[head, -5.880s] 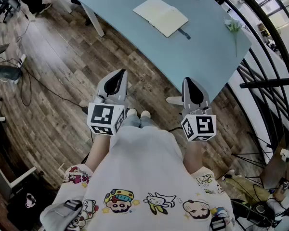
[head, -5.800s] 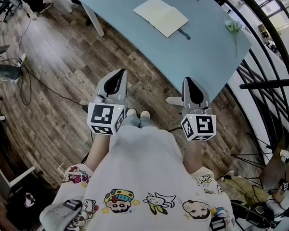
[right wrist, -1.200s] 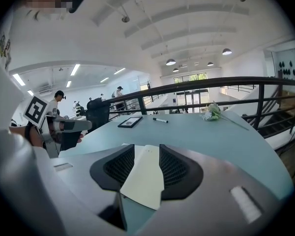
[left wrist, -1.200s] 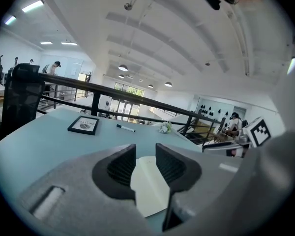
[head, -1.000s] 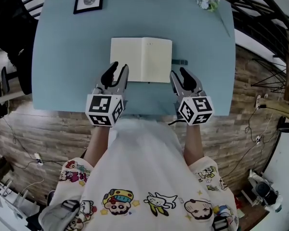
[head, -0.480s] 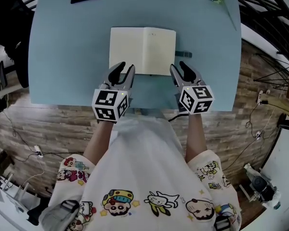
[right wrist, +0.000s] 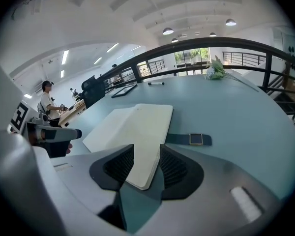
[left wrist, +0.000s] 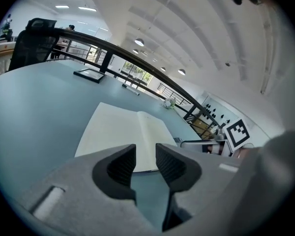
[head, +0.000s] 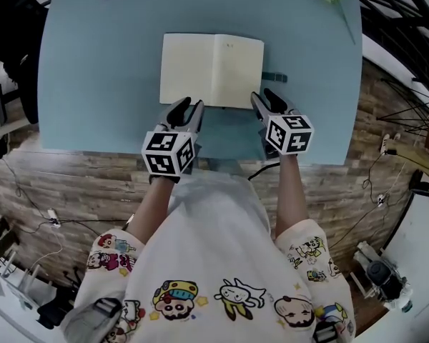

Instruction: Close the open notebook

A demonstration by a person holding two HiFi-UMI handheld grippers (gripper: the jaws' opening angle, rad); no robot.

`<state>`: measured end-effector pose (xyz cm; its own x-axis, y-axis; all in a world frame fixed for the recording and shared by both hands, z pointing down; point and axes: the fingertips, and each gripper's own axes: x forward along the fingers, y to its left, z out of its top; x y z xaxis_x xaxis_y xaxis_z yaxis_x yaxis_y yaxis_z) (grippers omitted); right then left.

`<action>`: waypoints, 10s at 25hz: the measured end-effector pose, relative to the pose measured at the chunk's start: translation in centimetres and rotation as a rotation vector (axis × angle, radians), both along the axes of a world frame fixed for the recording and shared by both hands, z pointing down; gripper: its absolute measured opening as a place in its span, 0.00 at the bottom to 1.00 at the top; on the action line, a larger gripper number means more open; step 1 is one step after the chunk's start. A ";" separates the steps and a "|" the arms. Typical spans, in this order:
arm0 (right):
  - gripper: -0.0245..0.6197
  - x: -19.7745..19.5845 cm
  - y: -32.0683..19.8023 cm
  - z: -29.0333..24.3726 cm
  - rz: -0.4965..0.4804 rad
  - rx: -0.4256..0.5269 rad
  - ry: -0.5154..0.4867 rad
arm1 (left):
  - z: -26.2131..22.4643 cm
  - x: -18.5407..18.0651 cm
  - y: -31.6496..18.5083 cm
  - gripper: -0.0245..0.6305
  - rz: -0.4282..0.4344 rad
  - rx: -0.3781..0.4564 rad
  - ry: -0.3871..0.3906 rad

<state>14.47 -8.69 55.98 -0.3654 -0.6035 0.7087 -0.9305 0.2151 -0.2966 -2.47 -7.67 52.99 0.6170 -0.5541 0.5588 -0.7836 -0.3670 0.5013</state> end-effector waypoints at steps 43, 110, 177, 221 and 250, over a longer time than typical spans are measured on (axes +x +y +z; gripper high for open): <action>0.29 -0.2 -1.3 3.3 -0.104 -0.295 -0.036 | 4.5 1.0 1.2 0.32 -0.491 -0.474 0.692; 0.28 -0.5 -1.1 3.3 -0.152 -0.314 -0.044 | 2.6 -7.5 -6.7 0.08 -0.613 -0.168 0.585; 0.24 10.6 11.9 -1.1 0.512 -0.067 -0.356 | -1.4 14.6 -0.3 0.42 0.316 0.265 -0.236; 0.19 0.2 2.4 -15.5 0.024 0.298 -0.231 | -14.5 1.6 -2.9 0.39 0.044 0.436 -0.098; 0.05 -2.0 0.6 -22.1 0.000 0.579 0.016 | -19.2 -3.4 -3.2 0.04 0.043 0.510 0.039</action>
